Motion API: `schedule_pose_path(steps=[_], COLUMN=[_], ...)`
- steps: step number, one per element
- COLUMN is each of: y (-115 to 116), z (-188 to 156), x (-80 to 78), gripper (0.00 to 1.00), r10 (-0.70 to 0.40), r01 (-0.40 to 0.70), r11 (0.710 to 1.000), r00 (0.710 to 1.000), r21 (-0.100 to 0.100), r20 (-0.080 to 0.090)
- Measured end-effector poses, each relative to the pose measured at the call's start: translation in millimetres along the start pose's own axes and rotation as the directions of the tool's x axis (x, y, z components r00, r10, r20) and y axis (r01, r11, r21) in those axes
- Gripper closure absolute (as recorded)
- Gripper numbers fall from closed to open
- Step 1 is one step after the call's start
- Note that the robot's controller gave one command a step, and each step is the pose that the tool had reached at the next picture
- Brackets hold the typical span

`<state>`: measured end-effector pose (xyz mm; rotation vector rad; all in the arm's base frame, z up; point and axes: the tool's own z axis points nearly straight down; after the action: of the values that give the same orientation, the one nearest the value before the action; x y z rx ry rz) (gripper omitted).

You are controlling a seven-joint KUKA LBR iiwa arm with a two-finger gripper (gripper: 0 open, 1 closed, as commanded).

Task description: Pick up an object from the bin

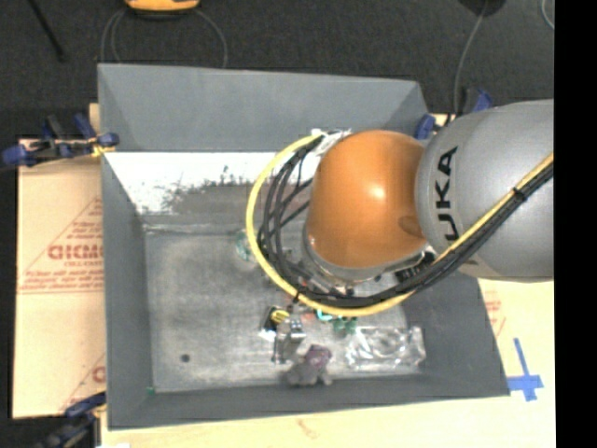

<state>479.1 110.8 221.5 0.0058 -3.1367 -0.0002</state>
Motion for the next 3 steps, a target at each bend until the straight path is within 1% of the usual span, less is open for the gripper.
schedule_pose_path(steps=[1, 2, 3], y=[-49, -56, -54], z=[80, 143, 142], x=[7.5, -8.7, -8.1], gripper=[0.00, 0.00, 1.00], r10=[0.460, 0.181, 0.184], r01=[-0.460, -0.181, -0.184], r11=[0.888, 0.983, 0.983], r00=[0.888, 0.983, 0.983], r21=[0.001, -0.003, -0.006], r20=[0.002, 0.023, 0.019])
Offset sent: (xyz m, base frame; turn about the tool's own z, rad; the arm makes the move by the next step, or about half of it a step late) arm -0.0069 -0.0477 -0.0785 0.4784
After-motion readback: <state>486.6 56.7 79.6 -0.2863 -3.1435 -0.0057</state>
